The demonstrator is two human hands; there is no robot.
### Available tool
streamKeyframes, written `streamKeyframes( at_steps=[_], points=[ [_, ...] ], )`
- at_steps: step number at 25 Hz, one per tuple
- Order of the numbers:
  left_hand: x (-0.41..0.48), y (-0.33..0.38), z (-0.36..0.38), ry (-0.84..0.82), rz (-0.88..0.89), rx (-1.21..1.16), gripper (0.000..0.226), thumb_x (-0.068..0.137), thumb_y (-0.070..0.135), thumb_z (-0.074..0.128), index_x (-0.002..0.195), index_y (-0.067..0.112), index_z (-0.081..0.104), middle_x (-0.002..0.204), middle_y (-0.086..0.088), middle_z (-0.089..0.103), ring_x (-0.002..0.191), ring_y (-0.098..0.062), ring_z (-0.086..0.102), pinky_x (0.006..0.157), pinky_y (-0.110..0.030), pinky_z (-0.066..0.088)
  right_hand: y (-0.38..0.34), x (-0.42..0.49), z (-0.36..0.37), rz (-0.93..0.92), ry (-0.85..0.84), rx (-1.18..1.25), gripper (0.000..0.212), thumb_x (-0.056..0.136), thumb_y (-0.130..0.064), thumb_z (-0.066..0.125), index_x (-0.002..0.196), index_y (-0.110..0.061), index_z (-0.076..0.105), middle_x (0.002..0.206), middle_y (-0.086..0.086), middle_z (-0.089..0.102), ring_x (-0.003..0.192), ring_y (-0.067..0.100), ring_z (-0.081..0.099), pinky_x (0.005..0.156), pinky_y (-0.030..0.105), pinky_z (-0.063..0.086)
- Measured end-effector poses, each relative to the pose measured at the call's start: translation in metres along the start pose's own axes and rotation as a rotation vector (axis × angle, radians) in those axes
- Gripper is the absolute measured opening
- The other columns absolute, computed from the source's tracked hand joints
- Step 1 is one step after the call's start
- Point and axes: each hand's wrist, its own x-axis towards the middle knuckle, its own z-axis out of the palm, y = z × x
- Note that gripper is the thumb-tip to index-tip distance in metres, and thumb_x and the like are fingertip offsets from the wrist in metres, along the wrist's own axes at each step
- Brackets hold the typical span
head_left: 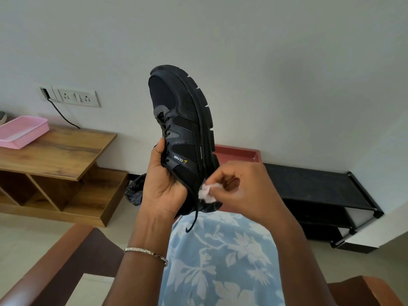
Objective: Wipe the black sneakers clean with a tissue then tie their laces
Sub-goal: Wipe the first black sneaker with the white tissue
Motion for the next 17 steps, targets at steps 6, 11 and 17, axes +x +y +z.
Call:
streamKeyframes(
  at_steps=[6, 11, 17],
  points=[
    [-0.003, -0.006, -0.003, 0.025, -0.061, 0.030, 0.054, 0.095, 0.048, 0.054, 0.104, 0.001, 0.077, 0.125, -0.023, 0.067, 0.121, -0.037, 0.062, 0.109, -0.051, 0.043, -0.007, 0.010, 0.010, -0.080, 0.303, 0.037, 0.014, 0.083, -0.014, 0.081, 0.097, -0.014, 0.078, 0.092, -0.005, 0.074, 0.082, 0.011, 0.070, 0.071, 0.029, 0.060],
    [-0.004, -0.008, -0.007, 0.068, -0.093, 0.008, 0.058, 0.094, 0.053, 0.052, 0.113, 0.004, 0.075, 0.126, -0.018, 0.067, 0.117, -0.032, 0.065, 0.111, -0.048, 0.042, -0.013, -0.009, 0.013, -0.092, 0.059, 0.018, 0.015, 0.082, -0.011, 0.078, 0.094, -0.020, 0.079, 0.088, -0.009, 0.070, 0.080, 0.012, 0.067, 0.066, 0.030, 0.057],
    [-0.011, -0.037, 0.002, 0.019, -0.132, -0.100, 0.043, 0.098, 0.040, 0.057, 0.107, 0.001, 0.071, 0.103, -0.009, 0.069, 0.103, -0.019, 0.070, 0.092, -0.032, 0.058, -0.029, 0.026, 0.029, -0.185, 0.313, -0.228, 0.012, 0.087, -0.010, 0.071, 0.097, -0.014, 0.076, 0.095, -0.002, 0.067, 0.087, 0.014, 0.062, 0.074, 0.032, 0.055]
  ],
)
